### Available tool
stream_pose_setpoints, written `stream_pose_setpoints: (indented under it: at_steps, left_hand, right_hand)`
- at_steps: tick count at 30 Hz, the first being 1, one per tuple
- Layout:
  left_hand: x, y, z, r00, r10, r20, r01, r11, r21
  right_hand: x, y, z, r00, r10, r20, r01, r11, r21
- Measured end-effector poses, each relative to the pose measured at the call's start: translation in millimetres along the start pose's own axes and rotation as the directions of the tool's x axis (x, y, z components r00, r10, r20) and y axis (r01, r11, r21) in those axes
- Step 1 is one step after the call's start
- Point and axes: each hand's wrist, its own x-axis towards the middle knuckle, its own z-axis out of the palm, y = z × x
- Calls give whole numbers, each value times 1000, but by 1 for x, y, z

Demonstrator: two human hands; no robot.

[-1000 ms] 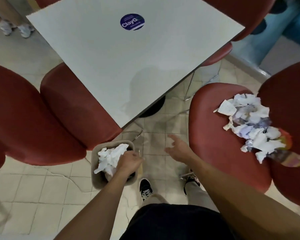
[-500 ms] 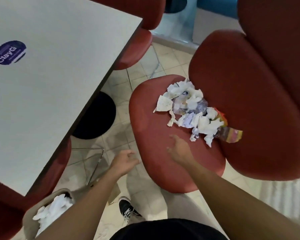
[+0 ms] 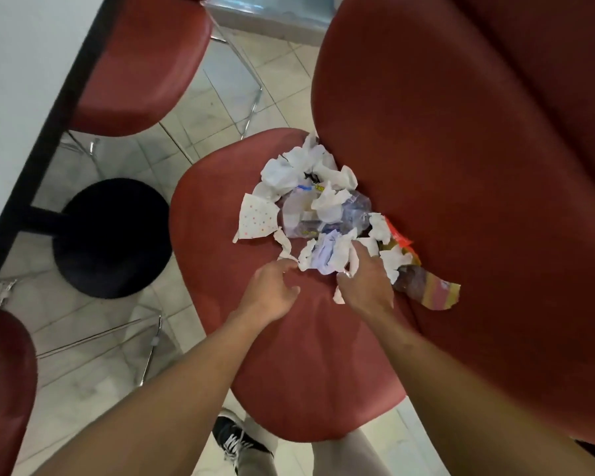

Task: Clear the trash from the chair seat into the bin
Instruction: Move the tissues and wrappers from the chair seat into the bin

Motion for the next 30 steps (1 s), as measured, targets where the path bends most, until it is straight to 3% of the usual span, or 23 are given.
stream_pose_setpoints:
  at_steps: [3,6,11,14,19,30]
  left_hand:
    - [31,8,16,997,75,-36,-74,997,34]
    - [53,12,32,989,125,-73,-124,992,26]
    - [77,-8,55,999,50,-21,-50,998,34]
    - [77,-8,56,997,-33,-67,31,999,-17]
    - [61,-6,47,994,-54,-98,49,997,-59]
    - [-38,-7,11,974,-92,-209,50,978,-201]
  right_hand:
    - [29,6,4,1000,8,-3,-8,999,-40]
    - [49,12,14,1000,-12,8,12,998,54]
    - [61,15,33,1000,-2,10,0,982,187]
    - [61,18,34,999,32,-27,-26,979,200]
    - [48,21,21,994,78,-76,-58,971,231]
    - [-40,-8,-3,989,-32,-142,62,975,215]
